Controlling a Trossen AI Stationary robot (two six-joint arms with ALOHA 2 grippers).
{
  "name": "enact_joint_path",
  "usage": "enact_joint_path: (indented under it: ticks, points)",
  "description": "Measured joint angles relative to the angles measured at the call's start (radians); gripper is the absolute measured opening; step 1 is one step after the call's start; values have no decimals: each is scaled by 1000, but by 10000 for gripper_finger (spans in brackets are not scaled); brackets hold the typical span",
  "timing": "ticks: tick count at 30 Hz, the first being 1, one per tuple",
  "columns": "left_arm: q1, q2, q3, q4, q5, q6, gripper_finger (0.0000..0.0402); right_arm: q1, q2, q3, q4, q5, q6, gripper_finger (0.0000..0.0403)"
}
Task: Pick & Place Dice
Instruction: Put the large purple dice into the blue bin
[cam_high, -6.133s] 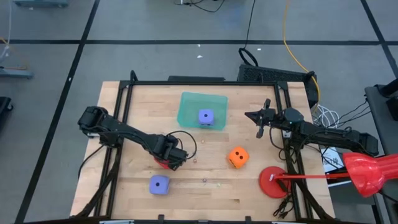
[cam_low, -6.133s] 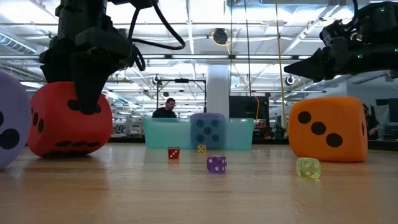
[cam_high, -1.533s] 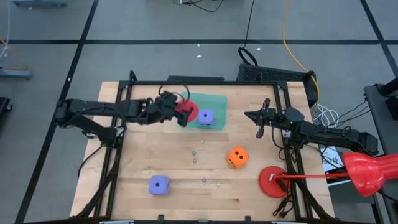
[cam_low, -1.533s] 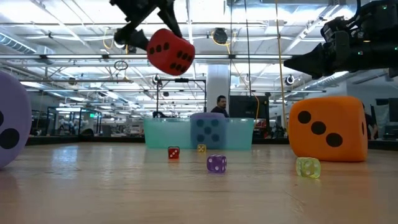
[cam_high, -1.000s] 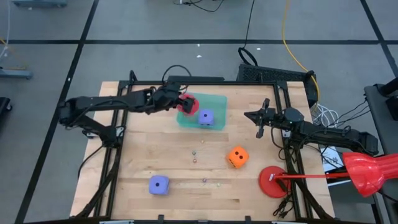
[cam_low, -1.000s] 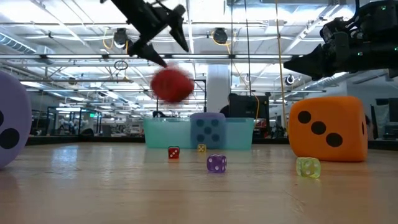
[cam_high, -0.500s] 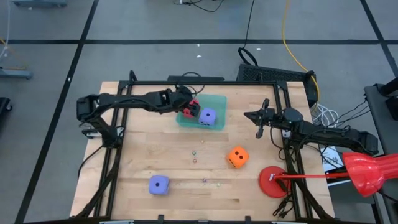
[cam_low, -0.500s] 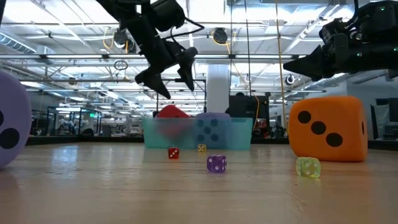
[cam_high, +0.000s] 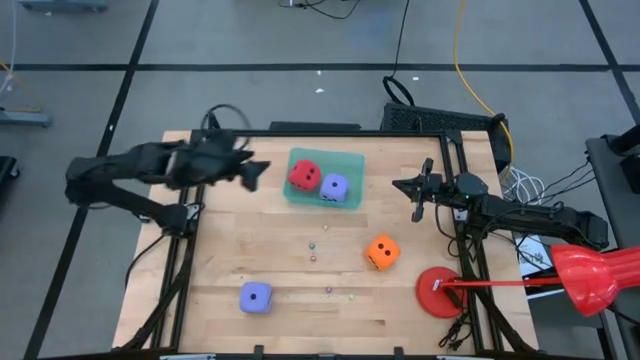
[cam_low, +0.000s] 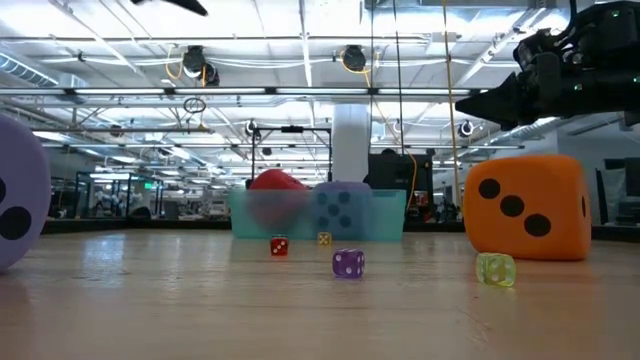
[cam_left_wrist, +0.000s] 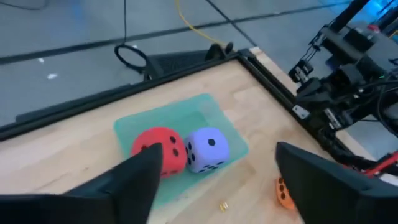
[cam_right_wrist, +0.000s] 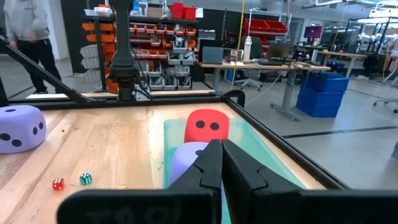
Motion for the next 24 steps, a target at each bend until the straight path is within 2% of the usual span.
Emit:
enact_joint_path:
  ticks: [5, 8, 11, 13, 16, 20, 24]
  points:
    - [-146, -71, -8, -251, -110, -152, 183, 0, 0, 0, 1, 0, 0, 0]
    - [-219, -71, -61, -387, -102, -254, 101, 0, 2, 0, 0, 0, -1, 0]
    - [-273, -63, -152, -417, -55, -349, 23, 0, 1, 0, 9, 0, -24, 0]
    - [-306, -65, -213, -400, -53, -377, 11, 0, 1, 0, 8, 0, -30, 0]
    - [-339, -68, -293, -358, -69, -380, 17, 0, 2, 0, 14, 0, -30, 0]
    - [-356, -75, -381, -274, -147, -344, 5, 0, 1, 0, 44, 1, -30, 0]
    - [-355, -143, -462, -218, -212, -302, 9, 0, 2, 0, 47, 1, -14, 0]
